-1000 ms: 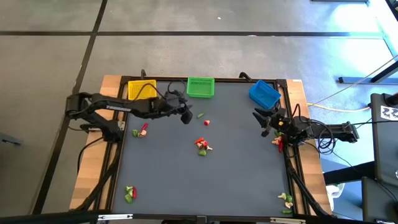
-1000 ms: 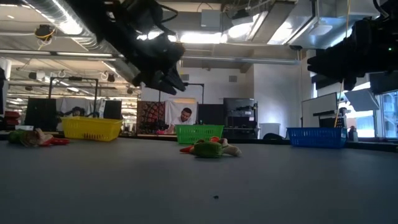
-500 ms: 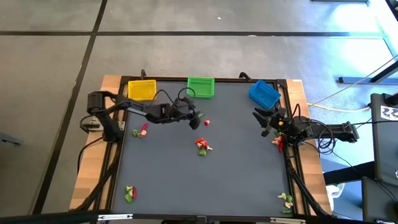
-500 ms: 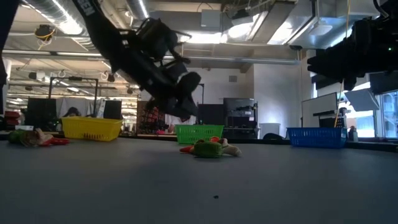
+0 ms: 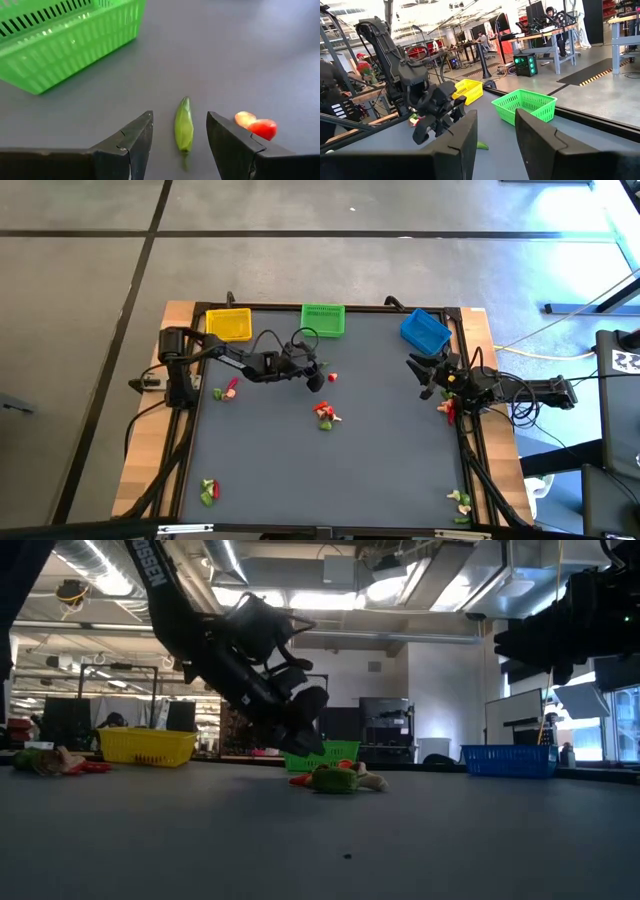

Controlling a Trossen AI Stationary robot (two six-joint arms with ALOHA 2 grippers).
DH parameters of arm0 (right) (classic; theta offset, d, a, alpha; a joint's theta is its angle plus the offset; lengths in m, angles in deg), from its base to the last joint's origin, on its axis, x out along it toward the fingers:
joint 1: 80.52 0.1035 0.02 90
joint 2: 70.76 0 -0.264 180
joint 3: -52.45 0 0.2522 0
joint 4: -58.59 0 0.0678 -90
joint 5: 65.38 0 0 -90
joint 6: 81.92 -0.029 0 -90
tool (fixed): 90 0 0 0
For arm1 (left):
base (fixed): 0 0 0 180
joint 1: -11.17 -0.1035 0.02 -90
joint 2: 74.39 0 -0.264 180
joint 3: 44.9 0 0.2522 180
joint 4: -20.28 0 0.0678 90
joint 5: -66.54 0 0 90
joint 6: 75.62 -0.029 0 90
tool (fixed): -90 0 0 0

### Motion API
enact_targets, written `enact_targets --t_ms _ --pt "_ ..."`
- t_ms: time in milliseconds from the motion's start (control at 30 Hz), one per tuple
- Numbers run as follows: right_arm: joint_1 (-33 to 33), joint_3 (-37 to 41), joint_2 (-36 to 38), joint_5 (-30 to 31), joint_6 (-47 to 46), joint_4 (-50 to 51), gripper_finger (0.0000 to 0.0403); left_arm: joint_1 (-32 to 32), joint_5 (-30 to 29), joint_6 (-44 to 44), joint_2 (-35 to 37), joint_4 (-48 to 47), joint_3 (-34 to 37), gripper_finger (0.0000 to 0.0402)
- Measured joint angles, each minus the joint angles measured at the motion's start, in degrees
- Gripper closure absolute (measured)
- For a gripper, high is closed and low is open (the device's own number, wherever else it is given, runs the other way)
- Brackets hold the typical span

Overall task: Sort produce into baskets
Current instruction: Put the green chili pepper into the yellow basket

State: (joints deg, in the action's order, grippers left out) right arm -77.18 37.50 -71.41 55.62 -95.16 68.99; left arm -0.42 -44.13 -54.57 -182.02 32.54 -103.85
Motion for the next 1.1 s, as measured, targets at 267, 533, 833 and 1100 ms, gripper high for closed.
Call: enact_targets --t_ms 267,533,833,1100 --pt "0.0 0.0 0.0 0.0 0.0 0.0 0.0269 0.0 1.0 -0.1 -1.1 0.6 0.0 0.0221" --pt "0.0 0.0 0.0 0.0 0.1 0.1 0.0269 0.0 2.6 -0.3 -3.1 1.9 -0.5 0.0221" --pt "0.0 0.0 0.0 0.0 0.1 0.2 0.0269 -1.4 3.9 1.6 -4.8 -2.6 -3.3 0.0242" --pt "0.0 0.0 0.0 -0.1 0.1 0.2 0.0269 -1.8 3.4 2.6 -4.8 -3.4 -3.3 0.0344"
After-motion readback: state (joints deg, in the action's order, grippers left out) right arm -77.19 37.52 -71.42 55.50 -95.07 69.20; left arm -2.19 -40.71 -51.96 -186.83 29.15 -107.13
